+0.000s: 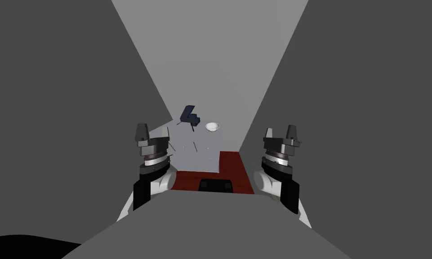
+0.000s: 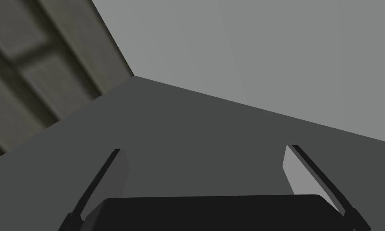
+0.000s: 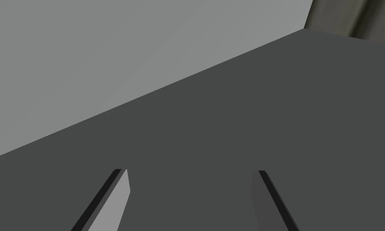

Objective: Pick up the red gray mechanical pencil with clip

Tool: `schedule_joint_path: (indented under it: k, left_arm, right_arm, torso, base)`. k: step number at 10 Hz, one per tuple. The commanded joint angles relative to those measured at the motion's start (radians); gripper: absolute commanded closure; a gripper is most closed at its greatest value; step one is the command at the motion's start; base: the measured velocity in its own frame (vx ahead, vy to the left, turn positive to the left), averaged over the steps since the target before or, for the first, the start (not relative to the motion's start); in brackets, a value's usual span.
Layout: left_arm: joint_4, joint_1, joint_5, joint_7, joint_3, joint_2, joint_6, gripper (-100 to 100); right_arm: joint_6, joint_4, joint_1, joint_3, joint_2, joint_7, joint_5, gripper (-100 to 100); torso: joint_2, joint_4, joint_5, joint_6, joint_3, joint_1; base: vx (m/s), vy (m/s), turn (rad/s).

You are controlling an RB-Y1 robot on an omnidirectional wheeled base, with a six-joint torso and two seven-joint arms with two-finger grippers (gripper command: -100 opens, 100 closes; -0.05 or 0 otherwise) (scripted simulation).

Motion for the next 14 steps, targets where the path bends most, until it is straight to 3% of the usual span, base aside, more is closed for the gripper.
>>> schedule_joint_path:
  k: [1,4,14]
  left_arm:
    - [0.012,-0.001,-0.014,-0.006,0.009,0.046,0.016,-100]
    - [0.048,-0.003,-0.055,-0.023,0.035,0.109,0.064,-100]
    - [0.179,-0.012,-0.199,-0.082,0.127,0.251,0.234,-100]
  right_arm:
    - [0.000,0.000,0.000,0.000,0.000,0.000,0.000,0]
    - [0.000,0.000,0.000,0.000,0.000,0.000,0.000,0]
    - [0.000,0.000,0.000,0.000,0.000,0.000,0.000,0]
  torso:
    - [0.000,0.000,0.000,0.000,0.000,0.000]
    - [-0.001,0.000,0.000,0.000,-0.001,-0.001]
    - [-0.002,0.000,0.000,0.000,-0.001,-0.002]
  base:
    - [0.007,-0.011,-0.054]
    - [0.017,-0.019,-0.064]
    - [0.023,-0.024,-0.081]
